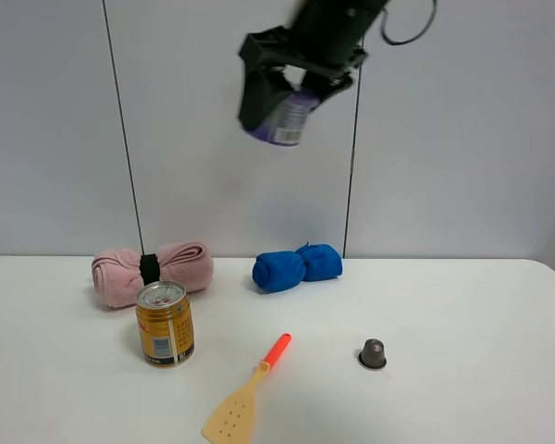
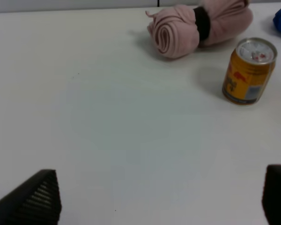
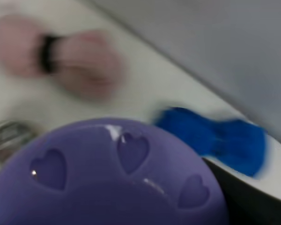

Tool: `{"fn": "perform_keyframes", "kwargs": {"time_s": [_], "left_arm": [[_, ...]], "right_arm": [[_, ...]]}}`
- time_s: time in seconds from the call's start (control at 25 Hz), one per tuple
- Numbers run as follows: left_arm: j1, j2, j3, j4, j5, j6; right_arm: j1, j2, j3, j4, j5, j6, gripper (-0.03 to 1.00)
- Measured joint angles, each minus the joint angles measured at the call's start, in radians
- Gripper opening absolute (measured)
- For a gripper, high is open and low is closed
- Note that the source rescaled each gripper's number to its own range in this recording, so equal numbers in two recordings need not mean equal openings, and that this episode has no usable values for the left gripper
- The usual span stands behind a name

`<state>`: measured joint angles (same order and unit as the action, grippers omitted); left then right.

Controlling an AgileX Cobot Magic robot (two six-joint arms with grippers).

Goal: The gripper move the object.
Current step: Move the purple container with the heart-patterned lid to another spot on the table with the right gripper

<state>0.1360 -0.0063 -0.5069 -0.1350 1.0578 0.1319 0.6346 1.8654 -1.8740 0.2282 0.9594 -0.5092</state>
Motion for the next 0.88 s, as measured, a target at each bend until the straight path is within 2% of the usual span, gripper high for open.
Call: {"fn": "perform_keyframes", "kwargs": {"time_s": [0.08,0.16,0.36,0.6,0.88], "left_arm": [[0.0,0.0,0.0,0.0,0.0,0.0],[0.0,0.0,0.0,0.0,0.0,0.0],[0.0,0.0,0.0,0.0,0.0,0.0],[0.0,0.0,0.0,0.0,0.0,0.0],[0.0,0.0,0.0,0.0,0.0,0.0]], "right_arm": [[0.079,0.006,0.0,0.044,0.029,-0.133,0.01],[0.145,0.019,0.0,0.077,0.036,-0.217,0.01],[0.255,0.107,-0.003,0.098,0.052,-0.329,0.01],[0.315,0.229,-0.003,0.09,0.072,-0.431,0.01],[0.326,0.348,-0.003,0.044,0.049,-0.448,0.01]]}}
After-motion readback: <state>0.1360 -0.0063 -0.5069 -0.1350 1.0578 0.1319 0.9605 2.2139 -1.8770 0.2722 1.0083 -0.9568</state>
